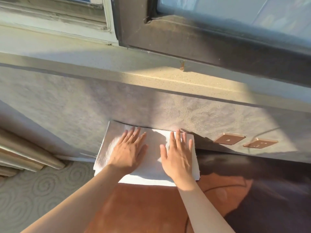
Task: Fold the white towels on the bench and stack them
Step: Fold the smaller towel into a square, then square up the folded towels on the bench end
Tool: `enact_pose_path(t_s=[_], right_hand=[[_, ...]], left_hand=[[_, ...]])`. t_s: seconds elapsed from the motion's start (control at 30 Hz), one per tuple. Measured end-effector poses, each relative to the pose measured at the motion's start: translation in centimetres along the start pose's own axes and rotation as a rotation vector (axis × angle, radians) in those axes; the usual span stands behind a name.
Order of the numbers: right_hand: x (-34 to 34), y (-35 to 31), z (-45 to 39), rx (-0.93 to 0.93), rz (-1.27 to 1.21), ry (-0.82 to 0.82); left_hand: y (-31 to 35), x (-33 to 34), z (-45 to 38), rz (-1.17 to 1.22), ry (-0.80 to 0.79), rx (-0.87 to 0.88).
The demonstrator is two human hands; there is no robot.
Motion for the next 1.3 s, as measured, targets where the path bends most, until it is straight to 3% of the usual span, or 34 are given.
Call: enact_pose_path(t_s=[0.1, 0.2, 0.3, 0.43, 0.7, 1.03, 1.3], right_hand=[[2.1, -2.9, 0.2, -0.178, -0.038, -0.129], [2.6, 0.0, -0.4, -0.114, 0.002, -0.128], [2.1, 3.8, -0.8, -0.018, -0.060, -0.139], [2.1, 6.9, -0.4, 0.194, -0.094, -0.302], [-1.5, 8.4, 3.5, 0.212, -0.064, -0.280], [-10.6, 17.5, 10.5, 0.254, -0.199, -0.091], [-18.7, 34.0, 18.6, 0.298, -0.339, 0.073]], left_hand=[[1.3, 1.8, -1.2, 0.033, -0.042, 0.019], [-2.3, 1.9, 0.4, -0.074, -0.057, -0.138], [-5.2, 0.9, 2.0, -0.116, -0.043, -0.156], [-5.7, 0.5, 2.4, -0.104, -0.063, -0.185], [-4.3, -0.5, 4.8, -0.026, -0.081, -0.204], [15.9, -3.3, 0.7, 0.125, -0.120, 0.165], [39.8, -1.0, -1.5, 0.135, -0.159, 0.392]])
Point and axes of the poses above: each hand's wrist, its own z-axis away from the middle knuckle, its own x-axis out of the palm, y = z × x, the point moved 6 cm from there along -z, towards the middle knuckle, and after that the axes turned 10 degrees about x, right-handed, at the moved point
